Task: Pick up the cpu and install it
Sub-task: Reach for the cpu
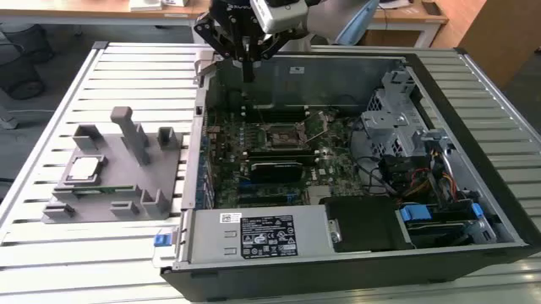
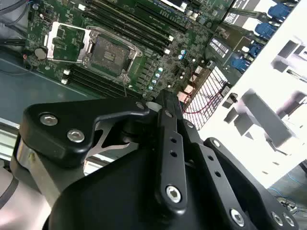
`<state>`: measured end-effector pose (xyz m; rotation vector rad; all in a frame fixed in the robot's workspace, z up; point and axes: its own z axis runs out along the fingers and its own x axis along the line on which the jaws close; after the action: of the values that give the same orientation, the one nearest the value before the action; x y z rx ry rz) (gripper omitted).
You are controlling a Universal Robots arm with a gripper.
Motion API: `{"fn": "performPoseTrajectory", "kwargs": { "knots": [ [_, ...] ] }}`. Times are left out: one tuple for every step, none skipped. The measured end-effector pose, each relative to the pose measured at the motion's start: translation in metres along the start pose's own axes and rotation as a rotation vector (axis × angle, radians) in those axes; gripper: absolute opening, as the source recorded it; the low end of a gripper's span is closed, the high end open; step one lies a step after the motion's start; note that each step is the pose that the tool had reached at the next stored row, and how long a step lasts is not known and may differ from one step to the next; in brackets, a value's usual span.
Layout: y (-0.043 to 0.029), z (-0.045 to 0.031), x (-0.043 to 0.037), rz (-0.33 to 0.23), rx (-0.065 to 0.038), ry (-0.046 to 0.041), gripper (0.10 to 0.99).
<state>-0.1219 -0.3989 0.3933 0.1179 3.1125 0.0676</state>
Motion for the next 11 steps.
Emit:
{"fn": "performPoseTrajectory", "kwargs": {
  "knots": [
    [0.0000, 0.0000, 0.0000, 0.000, 0.000, 0.0000, 0.106],
    [0.0000, 0.0000, 0.0000, 0.000, 0.000, 0.0000, 0.106],
    [0.0000, 0.0000, 0.0000, 0.000, 0.000, 0.0000, 0.106],
    [0.0000, 0.0000, 0.0000, 0.000, 0.000, 0.0000, 0.106],
    [0.0000, 0.0000, 0.0000, 0.000, 0.000, 0.0000, 0.106],
    [0.0000, 0.0000, 0.0001, 0.000, 0.000, 0.0000, 0.106],
    [0.0000, 0.0000, 0.0003, 0.000, 0.000, -0.0001, 0.106],
    [0.0000, 0.0000, 0.0005, 0.000, 0.000, -0.0001, 0.106],
    [0.0000, 0.0000, 0.0007, 0.000, 0.000, 0.0000, 0.106],
    [-0.0001, 0.0000, 0.0009, 0.000, 0.000, 0.0000, 0.106],
    [-0.0001, 0.0000, 0.0011, 0.000, 0.000, 0.0000, 0.106]
  ]
}}
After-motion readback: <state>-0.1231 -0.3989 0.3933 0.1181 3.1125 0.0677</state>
